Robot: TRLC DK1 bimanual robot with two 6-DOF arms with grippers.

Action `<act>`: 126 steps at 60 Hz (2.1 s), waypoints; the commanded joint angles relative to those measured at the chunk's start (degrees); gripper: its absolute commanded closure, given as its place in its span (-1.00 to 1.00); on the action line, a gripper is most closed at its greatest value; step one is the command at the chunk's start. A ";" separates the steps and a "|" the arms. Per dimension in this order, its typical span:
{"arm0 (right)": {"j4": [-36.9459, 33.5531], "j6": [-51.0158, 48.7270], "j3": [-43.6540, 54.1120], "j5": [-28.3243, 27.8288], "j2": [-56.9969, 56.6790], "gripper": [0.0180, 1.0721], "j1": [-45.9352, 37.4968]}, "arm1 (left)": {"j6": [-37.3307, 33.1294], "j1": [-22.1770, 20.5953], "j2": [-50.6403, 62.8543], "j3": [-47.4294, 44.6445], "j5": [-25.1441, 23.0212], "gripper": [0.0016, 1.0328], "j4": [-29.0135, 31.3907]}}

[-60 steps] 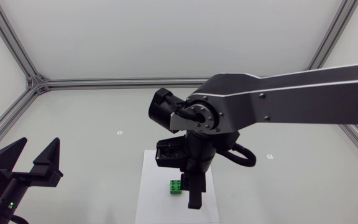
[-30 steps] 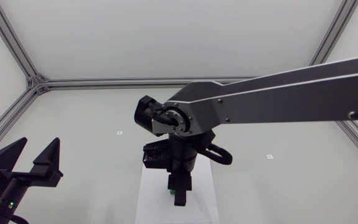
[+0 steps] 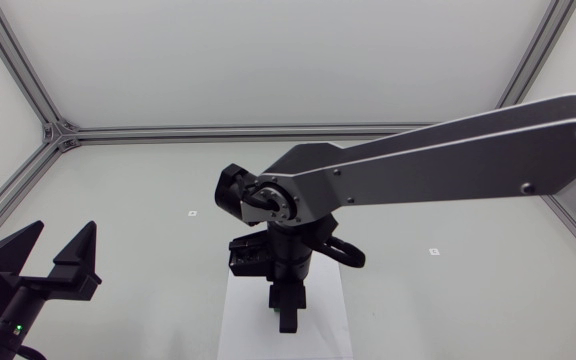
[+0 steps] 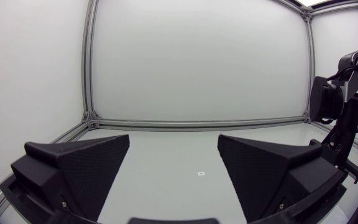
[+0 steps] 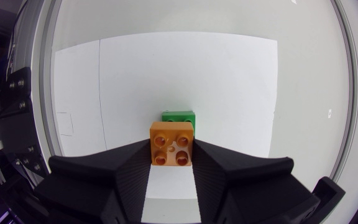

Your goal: Pick up the orange 2x2 brick with the right arm and stack it on top of the green 2x2 brick in the center

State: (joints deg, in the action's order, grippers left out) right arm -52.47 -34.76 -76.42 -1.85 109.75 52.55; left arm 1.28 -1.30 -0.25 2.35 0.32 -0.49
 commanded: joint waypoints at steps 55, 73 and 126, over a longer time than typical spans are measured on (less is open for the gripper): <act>-0.35 -3.91 -2.77 0.00 3.98 0.89 -1.31 | -0.75 0.16 -0.45 -2.35 -0.23 -0.92 0.84; -0.53 -3.91 -2.77 -0.44 4.50 0.89 -1.31 | -0.75 0.16 -0.45 -2.35 -0.23 -0.92 0.84; -1.23 -2.15 -2.15 -0.61 5.91 0.89 -0.79 | -0.75 0.16 -0.45 -2.35 -0.23 -0.92 0.76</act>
State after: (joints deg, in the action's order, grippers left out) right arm -52.73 -37.52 -78.76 -2.31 113.19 51.59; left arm 1.26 -1.28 -0.25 2.35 0.34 -0.49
